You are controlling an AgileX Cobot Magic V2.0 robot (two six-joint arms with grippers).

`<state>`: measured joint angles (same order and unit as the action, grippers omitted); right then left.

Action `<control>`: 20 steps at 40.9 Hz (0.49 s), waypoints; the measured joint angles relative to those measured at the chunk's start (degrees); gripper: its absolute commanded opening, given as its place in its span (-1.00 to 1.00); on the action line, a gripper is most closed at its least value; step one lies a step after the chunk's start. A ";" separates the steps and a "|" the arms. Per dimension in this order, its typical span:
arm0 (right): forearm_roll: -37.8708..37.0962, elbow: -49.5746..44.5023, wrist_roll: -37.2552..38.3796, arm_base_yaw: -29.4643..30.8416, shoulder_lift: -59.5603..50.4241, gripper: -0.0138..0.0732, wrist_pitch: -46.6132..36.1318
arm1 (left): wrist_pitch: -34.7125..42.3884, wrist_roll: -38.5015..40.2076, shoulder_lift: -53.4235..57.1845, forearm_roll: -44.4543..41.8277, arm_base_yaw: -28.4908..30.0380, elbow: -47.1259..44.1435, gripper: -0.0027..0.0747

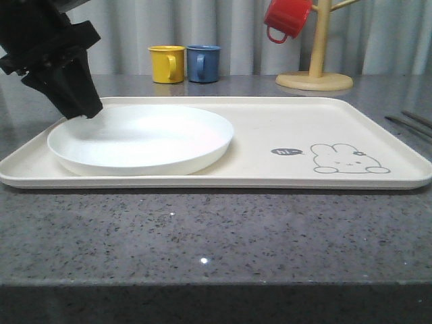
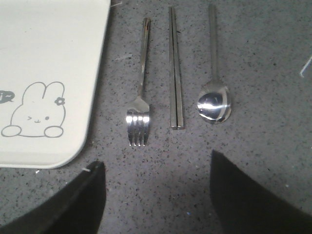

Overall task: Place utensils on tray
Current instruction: 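Lift the plate and set it on the tray's end nearest the left arm, then open the left gripper and raise it away from the plate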

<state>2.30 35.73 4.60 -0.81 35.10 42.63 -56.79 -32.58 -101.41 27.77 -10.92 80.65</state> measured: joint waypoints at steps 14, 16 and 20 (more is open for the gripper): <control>0.00 0.00 0.00 0.00 0.00 0.44 0.00 | -3.11 0.00 3.66 -0.48 -1.01 1.17 -0.01; 0.00 0.00 0.00 0.00 0.00 0.44 0.00 | -3.42 0.11 5.50 -0.85 -1.87 1.29 -0.01; 0.00 0.00 0.00 0.00 0.00 0.44 0.00 | -4.13 1.54 8.93 -3.40 -4.15 1.29 -0.01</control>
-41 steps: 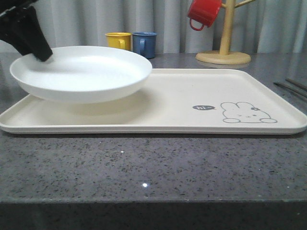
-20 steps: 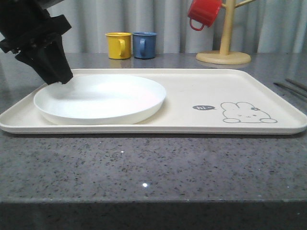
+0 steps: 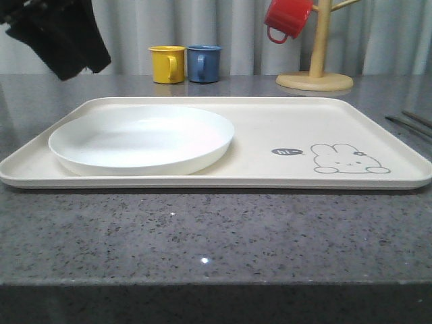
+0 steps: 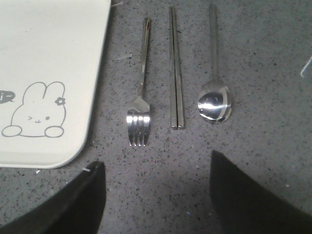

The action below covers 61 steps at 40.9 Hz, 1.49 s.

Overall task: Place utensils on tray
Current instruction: 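Open the left gripper and raise it away from the plate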

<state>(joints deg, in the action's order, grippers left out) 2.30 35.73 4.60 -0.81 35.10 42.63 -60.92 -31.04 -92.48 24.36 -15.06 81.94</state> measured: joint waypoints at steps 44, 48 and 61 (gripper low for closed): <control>0.00 0.00 0.00 0.00 0.00 0.44 0.00 | 16.82 14.57 56.61 -19.24 -16.38 -36.45 -0.01; 0.00 0.00 0.00 0.00 0.00 0.44 0.00 | 17.80 14.57 57.28 -19.01 -16.38 -36.45 -0.01; 0.00 0.00 0.00 0.00 0.00 0.44 -1.11 | 17.91 14.57 57.32 -19.01 -16.38 -36.45 -0.01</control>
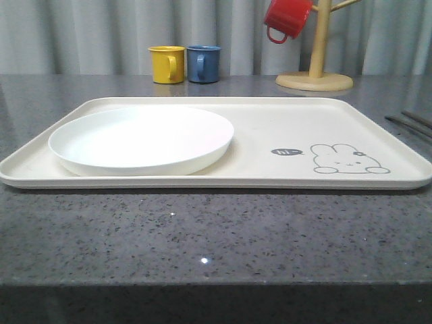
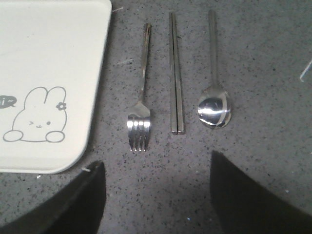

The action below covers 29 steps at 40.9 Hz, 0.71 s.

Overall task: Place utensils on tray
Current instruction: 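Open the left gripper and raise it away from the plate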

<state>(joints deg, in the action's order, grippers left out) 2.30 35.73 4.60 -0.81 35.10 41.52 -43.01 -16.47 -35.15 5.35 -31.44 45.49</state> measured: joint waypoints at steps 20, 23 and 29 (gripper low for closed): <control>0.00 14.19 -2.08 -1.00 21.38 0.44 10.90 | 0.02 0.00 0.00 0.00 0.00 0.00 -0.01; -0.04 17.34 -2.17 -1.82 26.67 0.44 12.59 | 0.12 0.00 0.00 0.00 0.00 0.00 -0.01; -0.28 22.33 -2.17 -2.50 35.79 0.44 13.62 | 0.12 0.00 0.00 0.02 0.00 0.00 -0.01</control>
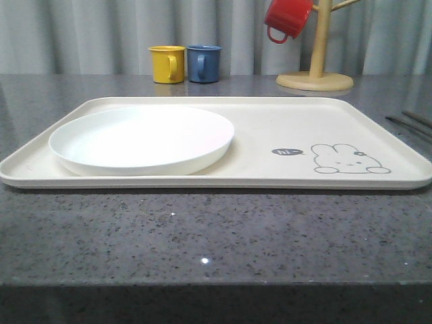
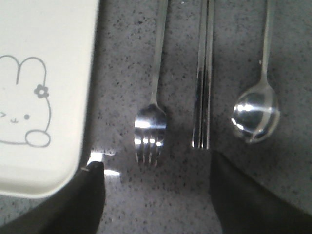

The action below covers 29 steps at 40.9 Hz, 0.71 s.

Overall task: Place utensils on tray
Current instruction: 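Open the left gripper and raise it away from the plate, then grasp the silver fork with the right gripper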

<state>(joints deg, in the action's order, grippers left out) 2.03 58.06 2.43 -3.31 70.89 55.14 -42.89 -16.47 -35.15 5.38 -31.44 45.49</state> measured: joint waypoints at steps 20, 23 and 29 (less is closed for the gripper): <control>-0.14 11.26 -0.48 0.00 19.69 0.14 0.55 | 0.00 0.00 0.00 0.10 0.00 0.00 -0.01; -0.14 11.96 -0.75 0.00 21.46 0.14 0.65 | 0.00 0.00 0.00 0.10 -0.02 0.00 -0.01; -0.25 13.50 -1.47 0.00 24.32 -0.13 1.69 | 0.00 0.00 0.00 0.10 -0.12 0.00 -0.01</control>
<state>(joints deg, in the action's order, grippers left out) 1.77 71.56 0.95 -3.31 95.21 56.83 -42.89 -16.47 -35.15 5.48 -31.57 45.49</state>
